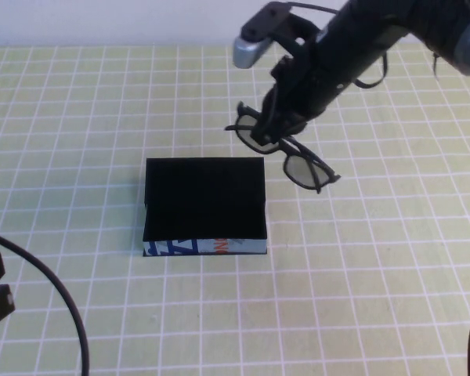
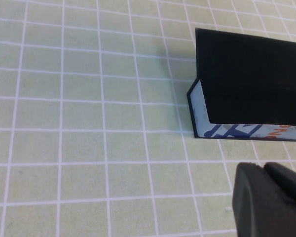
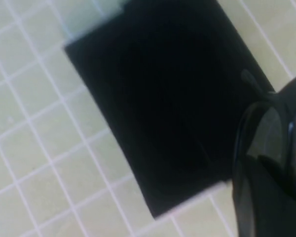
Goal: Return glasses to glasses case
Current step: Place the glasses in the glasses case
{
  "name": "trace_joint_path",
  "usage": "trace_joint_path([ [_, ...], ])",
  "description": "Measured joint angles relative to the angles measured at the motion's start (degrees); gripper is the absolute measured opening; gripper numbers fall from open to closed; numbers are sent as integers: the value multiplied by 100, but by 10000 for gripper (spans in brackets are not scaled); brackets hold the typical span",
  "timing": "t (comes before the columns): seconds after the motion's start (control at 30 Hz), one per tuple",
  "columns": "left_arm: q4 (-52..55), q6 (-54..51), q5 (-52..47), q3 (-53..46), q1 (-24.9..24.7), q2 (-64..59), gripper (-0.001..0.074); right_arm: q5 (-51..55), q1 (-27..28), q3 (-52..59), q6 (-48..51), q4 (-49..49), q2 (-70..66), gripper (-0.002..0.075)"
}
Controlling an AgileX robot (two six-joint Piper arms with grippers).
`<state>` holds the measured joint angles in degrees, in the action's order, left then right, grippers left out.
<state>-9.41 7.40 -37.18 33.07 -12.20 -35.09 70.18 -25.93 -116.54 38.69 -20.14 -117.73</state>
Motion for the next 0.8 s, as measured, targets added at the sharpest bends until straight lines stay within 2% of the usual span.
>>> trace_joint_path([
  [0.17,0,-20,19,0,0,0,-4,44,-726,-593,274,343,-263,-15],
  [0.3,0,-32,19,0,0,0,-4,82,-1061,-925,375,428,-665,-15],
  [0.8,4,-32,-45,0,0,0,-4,82,-1119,-1293,797,340,-1596,-15],
])
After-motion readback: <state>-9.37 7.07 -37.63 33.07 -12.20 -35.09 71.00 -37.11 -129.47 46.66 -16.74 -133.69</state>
